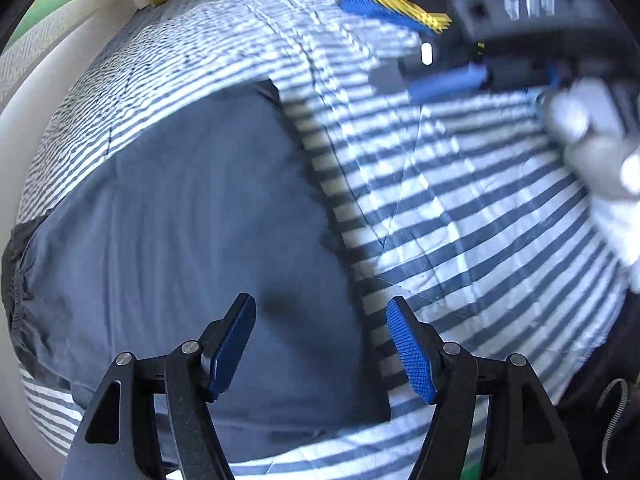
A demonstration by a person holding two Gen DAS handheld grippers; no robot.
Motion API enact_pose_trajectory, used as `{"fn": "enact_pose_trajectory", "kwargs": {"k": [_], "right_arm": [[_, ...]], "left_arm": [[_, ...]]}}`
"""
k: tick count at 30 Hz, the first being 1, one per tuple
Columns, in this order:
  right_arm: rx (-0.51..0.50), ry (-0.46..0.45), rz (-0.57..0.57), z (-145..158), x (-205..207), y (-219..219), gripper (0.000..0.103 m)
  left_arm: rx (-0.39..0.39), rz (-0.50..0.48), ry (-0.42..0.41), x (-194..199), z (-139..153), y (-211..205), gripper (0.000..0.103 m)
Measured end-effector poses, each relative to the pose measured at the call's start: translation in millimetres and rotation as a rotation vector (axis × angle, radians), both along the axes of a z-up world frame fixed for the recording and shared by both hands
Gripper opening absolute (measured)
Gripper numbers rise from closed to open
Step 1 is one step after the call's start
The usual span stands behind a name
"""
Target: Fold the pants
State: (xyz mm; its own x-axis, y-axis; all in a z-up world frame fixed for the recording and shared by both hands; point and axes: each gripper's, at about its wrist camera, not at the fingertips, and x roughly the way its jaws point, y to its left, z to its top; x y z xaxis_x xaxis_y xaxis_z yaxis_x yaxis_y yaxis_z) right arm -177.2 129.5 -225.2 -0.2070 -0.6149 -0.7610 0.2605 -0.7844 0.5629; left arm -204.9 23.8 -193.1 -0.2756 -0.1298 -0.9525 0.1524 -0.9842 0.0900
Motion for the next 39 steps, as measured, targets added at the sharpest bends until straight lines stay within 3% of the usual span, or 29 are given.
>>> {"fn": "enact_pose_trajectory", "kwargs": {"k": [2, 4, 6, 9, 17, 22, 23, 25, 28, 32, 34, 35, 36, 37, 39], "right_arm": [[-0.013, 0.014, -0.040, -3, -3, 12, 0.045], [-0.053, -0.006, -0.066, -9, -9, 20, 0.045], [-0.077, -0.029, -0.067, -16, -16, 20, 0.045], [-0.112, -0.052, -0.058, -22, -29, 10, 0.045], [-0.252, -0.175, -0.068, -43, -71, -29, 0.045], [-0.301, -0.251, -0.072, -56, -82, -47, 0.044], [-0.312, -0.265, -0.062, -57, -83, -52, 0.042], [-0.314, -0.269, -0.044, -55, -86, -59, 0.020], [-0.236, -0.213, -0.062, -46, -101, -66, 0.004], [-0.210, -0.171, -0.148, -38, -117, -61, 0.002], [-0.183, -0.106, -0.157, -24, -108, -52, 0.009], [-0.164, -0.081, -0.154, -19, -101, -46, 0.015], [-0.164, -0.081, -0.144, -16, -93, -38, 0.036], [-0.179, -0.097, -0.147, -16, -85, -28, 0.049], [-0.195, -0.114, -0.148, -15, -66, -12, 0.050]], "left_arm": [[-0.056, -0.016, -0.034, -4, -16, 10, 0.072], [-0.053, -0.019, -0.022, -5, -17, 10, 0.052], [-0.028, 0.004, -0.033, -4, -14, 5, 0.008], [0.046, 0.038, -0.022, 2, -1, -8, 0.004], [0.214, 0.178, 0.082, 47, 38, -66, 0.003], [0.240, 0.191, 0.131, 60, 53, -81, 0.003], [0.254, 0.190, 0.140, 60, 53, -84, 0.003], [0.282, 0.176, 0.157, 62, 52, -86, 0.003], [0.341, 0.154, 0.156, 62, 42, -80, 0.002], [0.330, 0.099, 0.122, 54, 23, -59, 0.005], [0.353, 0.102, 0.132, 54, 23, -55, 0.018], [0.371, 0.103, 0.130, 55, 23, -55, 0.039], [0.377, 0.114, 0.142, 59, 27, -56, 0.054], [0.384, 0.122, 0.168, 65, 33, -58, 0.056], [0.398, 0.159, 0.229, 85, 48, -65, 0.056]]}}
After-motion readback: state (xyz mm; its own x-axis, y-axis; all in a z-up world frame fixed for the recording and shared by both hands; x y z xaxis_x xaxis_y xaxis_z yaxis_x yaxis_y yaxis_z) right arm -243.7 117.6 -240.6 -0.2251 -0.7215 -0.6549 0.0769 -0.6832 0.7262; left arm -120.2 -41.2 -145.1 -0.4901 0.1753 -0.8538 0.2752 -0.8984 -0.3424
